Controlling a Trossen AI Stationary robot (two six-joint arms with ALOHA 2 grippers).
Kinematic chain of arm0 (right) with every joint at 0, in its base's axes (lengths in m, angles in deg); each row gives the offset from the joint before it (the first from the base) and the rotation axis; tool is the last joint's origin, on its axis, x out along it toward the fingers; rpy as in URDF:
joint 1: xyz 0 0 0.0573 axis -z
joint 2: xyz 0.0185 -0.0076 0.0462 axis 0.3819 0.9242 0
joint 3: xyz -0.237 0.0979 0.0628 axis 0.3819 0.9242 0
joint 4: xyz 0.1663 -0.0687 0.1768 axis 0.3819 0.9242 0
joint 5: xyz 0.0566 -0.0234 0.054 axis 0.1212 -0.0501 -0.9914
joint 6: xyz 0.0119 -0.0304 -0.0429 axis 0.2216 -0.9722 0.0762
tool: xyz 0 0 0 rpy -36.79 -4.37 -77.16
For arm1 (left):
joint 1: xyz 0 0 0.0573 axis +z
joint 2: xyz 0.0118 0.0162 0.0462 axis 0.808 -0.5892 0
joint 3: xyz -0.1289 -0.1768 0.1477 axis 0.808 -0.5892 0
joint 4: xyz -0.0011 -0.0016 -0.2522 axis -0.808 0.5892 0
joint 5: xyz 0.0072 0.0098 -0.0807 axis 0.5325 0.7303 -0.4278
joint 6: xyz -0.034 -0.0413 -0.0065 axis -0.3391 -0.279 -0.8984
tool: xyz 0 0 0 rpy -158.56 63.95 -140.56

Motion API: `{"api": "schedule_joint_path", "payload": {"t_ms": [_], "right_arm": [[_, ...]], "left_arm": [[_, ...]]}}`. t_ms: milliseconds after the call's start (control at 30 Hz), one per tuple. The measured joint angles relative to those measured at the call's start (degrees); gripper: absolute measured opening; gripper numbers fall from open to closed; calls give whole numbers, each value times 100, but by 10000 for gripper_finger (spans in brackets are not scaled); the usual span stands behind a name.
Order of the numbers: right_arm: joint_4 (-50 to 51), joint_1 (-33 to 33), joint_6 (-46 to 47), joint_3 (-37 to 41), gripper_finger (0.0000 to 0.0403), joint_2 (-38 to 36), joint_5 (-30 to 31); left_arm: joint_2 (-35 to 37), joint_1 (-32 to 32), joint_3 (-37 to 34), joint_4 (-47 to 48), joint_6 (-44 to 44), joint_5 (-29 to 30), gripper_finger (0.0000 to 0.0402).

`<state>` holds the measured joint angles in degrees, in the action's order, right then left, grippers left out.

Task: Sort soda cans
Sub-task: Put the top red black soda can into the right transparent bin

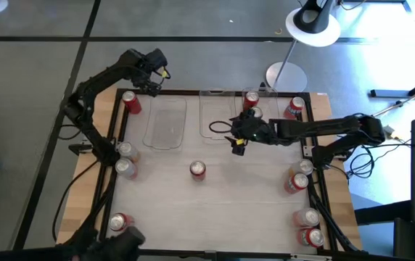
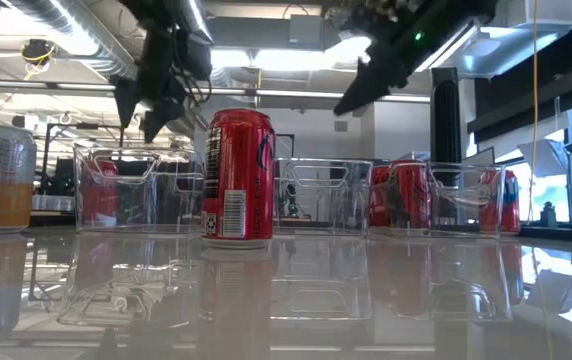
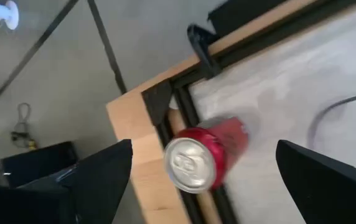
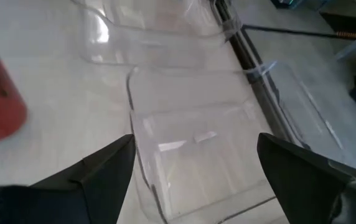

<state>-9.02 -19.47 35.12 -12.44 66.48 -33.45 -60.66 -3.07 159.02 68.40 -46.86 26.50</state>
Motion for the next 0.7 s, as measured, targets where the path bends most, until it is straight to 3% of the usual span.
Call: {"api": "schedule_joint_path", "payload": {"t_ms": [200, 467, 700], "right_arm": [[-101, 259, -310, 0, 337, 313, -319], [-119, 521, -455, 2, 337, 340, -831], [-101, 533, -452, 2, 337, 340, -952]], "left_arm": [[-393, 418, -2, 327, 488, -6, 379], [-1127, 308, -96, 1023, 1511, -19, 379], [-1345, 363, -500, 1055, 2256, 596, 379]]}}
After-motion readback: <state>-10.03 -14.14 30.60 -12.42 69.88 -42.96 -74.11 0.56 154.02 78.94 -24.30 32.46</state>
